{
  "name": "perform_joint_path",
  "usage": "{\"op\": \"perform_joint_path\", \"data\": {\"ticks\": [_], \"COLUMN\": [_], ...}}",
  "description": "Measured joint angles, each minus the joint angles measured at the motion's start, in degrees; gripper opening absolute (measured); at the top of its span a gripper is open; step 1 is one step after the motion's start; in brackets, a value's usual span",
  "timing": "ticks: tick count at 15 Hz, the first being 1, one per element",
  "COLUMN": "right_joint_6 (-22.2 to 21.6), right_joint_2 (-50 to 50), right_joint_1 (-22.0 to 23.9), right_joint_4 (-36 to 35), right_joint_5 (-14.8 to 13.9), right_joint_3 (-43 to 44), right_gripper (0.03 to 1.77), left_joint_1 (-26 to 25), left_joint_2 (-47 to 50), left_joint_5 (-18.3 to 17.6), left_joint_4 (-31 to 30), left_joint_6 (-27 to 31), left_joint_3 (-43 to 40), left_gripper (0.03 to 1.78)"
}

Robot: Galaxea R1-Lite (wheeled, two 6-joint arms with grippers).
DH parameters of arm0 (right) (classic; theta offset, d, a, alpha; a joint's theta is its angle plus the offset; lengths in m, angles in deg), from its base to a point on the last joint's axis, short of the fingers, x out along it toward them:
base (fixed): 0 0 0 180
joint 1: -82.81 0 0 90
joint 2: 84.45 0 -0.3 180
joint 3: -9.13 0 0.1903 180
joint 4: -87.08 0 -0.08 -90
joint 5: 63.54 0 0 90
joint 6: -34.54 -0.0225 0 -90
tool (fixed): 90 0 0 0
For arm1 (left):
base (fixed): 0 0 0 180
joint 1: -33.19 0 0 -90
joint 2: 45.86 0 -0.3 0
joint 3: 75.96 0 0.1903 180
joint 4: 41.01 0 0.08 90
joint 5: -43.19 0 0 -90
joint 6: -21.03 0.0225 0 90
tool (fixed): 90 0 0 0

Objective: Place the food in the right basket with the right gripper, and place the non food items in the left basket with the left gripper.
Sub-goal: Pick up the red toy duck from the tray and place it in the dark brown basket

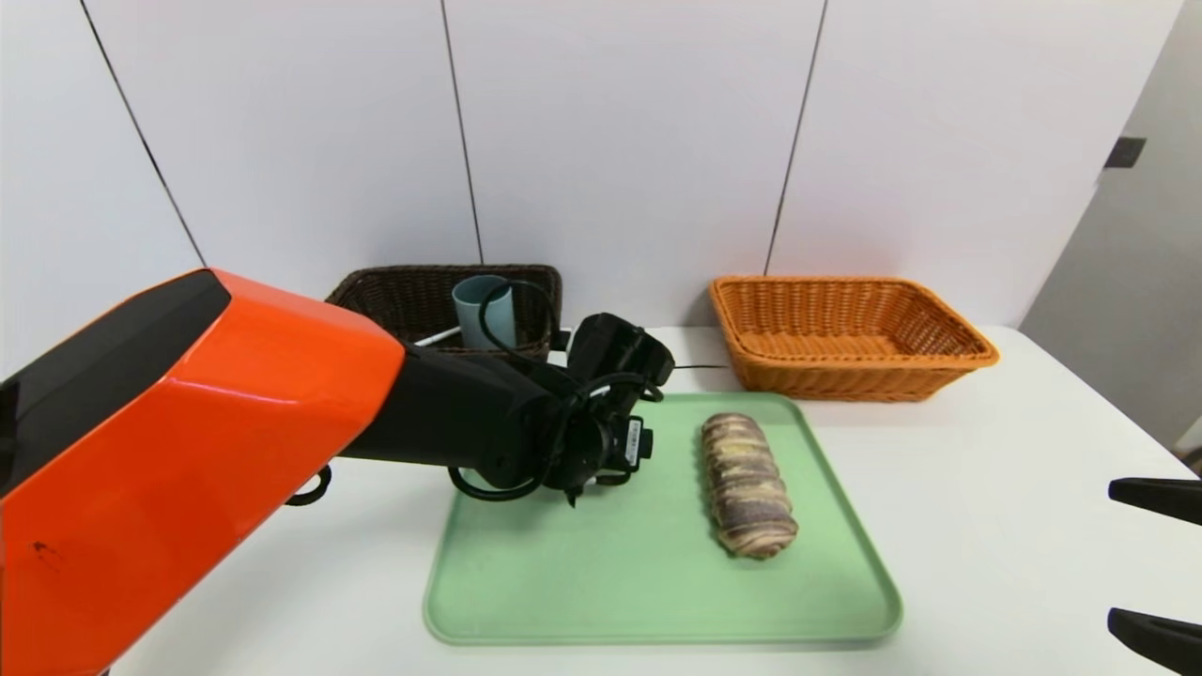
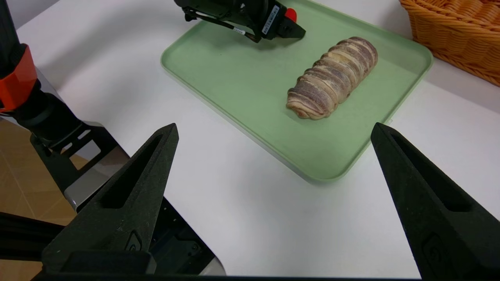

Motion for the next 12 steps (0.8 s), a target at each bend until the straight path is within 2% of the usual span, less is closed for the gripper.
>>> {"op": "perform_joint_path", "data": {"ticks": [2, 5, 8, 10, 12], "right_joint_6": [0.0, 0.01, 0.0, 0.0, 0.01], "right_joint_2": [0.04, 0.15, 0.33, 0.41, 0.45], "right_joint_1": [-0.02, -0.02, -0.07, -0.1, -0.1], "right_joint_4": [0.0, -0.05, -0.07, -0.09, -0.07], "right_joint_5": [-0.05, 0.02, 0.04, 0.06, 0.11], "right_joint_3": [0.0, 0.09, 0.3, 0.44, 0.44], "right_gripper": [1.7, 1.7, 1.7, 1.7, 1.7], "left_joint_1": [-0.07, -0.07, -0.07, -0.02, 0.09], "left_joint_2": [-0.29, -0.22, 0.17, 1.0, 2.44], "left_joint_5": [-0.05, -0.02, -0.02, -0.05, -0.02], "left_joint_4": [-0.11, 0.07, 0.44, 0.77, 1.12], "left_joint_6": [0.02, 0.35, 0.66, 0.85, 0.91], "left_joint_3": [-0.02, -0.06, -0.13, -0.33, -0.39], "left_gripper": [1.66, 1.2, 0.87, 0.75, 0.75]}}
